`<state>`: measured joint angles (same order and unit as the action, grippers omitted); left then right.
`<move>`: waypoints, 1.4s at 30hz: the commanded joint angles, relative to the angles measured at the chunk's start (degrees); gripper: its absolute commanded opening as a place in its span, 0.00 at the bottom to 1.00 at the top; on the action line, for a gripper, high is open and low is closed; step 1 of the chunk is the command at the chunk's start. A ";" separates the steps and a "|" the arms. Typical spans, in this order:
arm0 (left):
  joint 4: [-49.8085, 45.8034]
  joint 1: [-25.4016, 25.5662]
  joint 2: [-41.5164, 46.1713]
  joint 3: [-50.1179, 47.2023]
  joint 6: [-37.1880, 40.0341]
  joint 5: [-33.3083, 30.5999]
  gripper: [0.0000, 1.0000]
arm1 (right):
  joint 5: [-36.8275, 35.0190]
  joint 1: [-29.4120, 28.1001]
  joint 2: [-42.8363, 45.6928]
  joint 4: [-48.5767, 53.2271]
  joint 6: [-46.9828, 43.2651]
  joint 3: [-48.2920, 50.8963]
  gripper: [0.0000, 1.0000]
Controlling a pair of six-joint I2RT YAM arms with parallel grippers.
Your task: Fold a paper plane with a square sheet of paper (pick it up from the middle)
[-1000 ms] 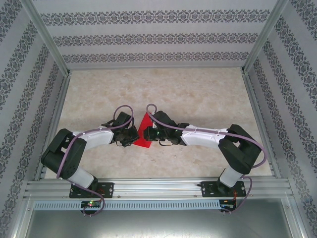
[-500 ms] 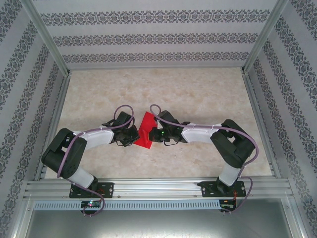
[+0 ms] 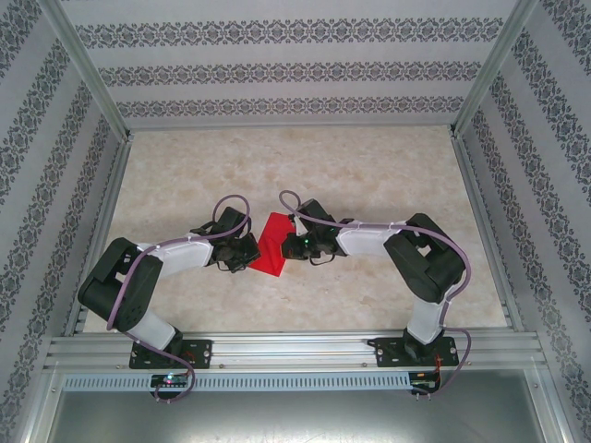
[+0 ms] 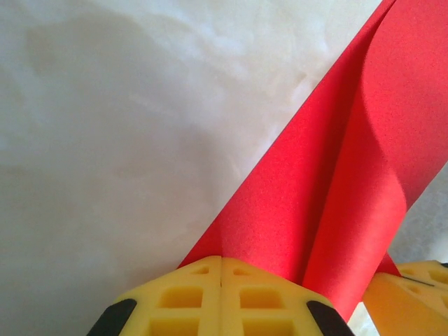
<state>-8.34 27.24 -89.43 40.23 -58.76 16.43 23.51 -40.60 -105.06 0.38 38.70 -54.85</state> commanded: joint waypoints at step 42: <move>-5.20 -0.49 -0.90 1.05 1.46 -2.01 0.00 | -1.08 1.76 -4.26 6.14 -5.96 -5.36 0.04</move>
<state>-9.80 27.24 -89.43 40.75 -58.52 16.05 23.24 -39.46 -108.16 5.87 34.06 -59.09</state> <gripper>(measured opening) 0.068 0.043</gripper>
